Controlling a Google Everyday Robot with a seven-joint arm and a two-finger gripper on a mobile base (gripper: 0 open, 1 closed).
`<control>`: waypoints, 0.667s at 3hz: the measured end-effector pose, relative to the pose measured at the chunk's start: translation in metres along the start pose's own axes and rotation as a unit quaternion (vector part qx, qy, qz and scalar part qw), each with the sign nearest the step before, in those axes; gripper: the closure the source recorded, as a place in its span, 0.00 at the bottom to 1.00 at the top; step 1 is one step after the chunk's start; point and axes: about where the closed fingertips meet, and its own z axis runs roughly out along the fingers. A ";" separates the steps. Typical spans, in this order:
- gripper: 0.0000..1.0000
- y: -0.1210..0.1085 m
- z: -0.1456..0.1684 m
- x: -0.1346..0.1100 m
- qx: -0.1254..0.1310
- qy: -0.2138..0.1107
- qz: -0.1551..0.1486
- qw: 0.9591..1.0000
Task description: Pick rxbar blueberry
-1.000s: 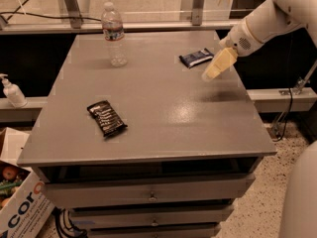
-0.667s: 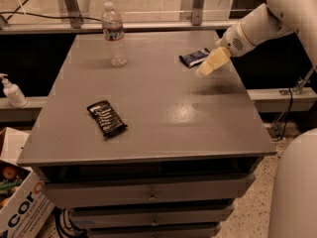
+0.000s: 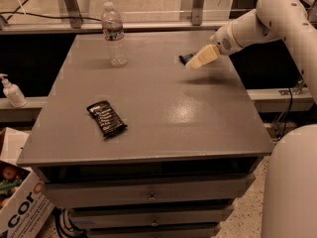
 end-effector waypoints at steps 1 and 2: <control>0.00 -0.016 0.016 -0.002 0.030 0.008 0.008 0.999; 0.00 -0.037 0.042 0.008 0.059 0.026 0.050 0.997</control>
Offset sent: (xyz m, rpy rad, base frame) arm 0.0779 -0.0094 -0.0510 -0.0475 0.0626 -0.2925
